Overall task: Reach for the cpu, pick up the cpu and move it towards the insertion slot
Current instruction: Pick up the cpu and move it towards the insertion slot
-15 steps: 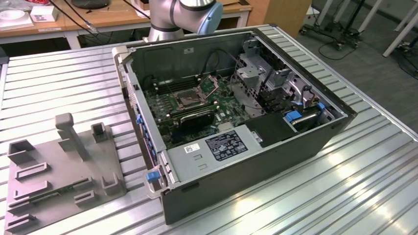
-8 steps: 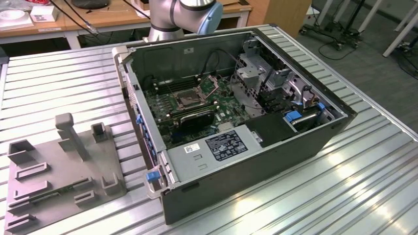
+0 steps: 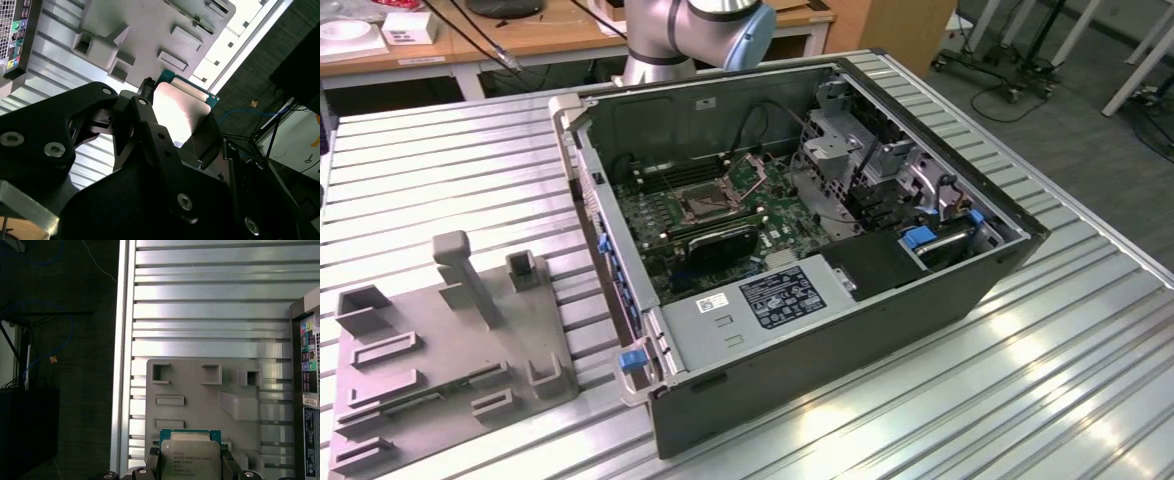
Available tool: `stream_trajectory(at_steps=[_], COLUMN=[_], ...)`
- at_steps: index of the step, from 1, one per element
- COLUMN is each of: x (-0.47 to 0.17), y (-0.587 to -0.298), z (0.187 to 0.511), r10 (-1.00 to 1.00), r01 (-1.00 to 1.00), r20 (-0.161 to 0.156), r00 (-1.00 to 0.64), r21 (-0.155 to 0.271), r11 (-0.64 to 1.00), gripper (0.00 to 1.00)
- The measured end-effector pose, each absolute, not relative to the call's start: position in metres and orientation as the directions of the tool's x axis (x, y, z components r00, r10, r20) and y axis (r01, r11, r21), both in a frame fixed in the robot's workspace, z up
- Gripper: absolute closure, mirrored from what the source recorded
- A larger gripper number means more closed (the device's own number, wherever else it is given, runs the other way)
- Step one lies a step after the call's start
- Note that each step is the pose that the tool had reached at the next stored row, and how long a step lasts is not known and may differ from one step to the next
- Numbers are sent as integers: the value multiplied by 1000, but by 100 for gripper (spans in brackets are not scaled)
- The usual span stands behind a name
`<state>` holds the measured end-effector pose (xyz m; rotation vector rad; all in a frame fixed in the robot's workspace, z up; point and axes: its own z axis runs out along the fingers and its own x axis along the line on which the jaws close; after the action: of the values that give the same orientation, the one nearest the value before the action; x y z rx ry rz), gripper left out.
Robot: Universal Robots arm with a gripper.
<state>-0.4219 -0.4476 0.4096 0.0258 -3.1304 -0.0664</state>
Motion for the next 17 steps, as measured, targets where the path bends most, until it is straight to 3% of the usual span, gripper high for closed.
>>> stream_trajectory(at_steps=[17], x=[-413], y=[-448], z=[410], r10=[-17], r01=[-16], r20=[10], r00=[-1000], r21=[42], r11=[999], gripper=[45])
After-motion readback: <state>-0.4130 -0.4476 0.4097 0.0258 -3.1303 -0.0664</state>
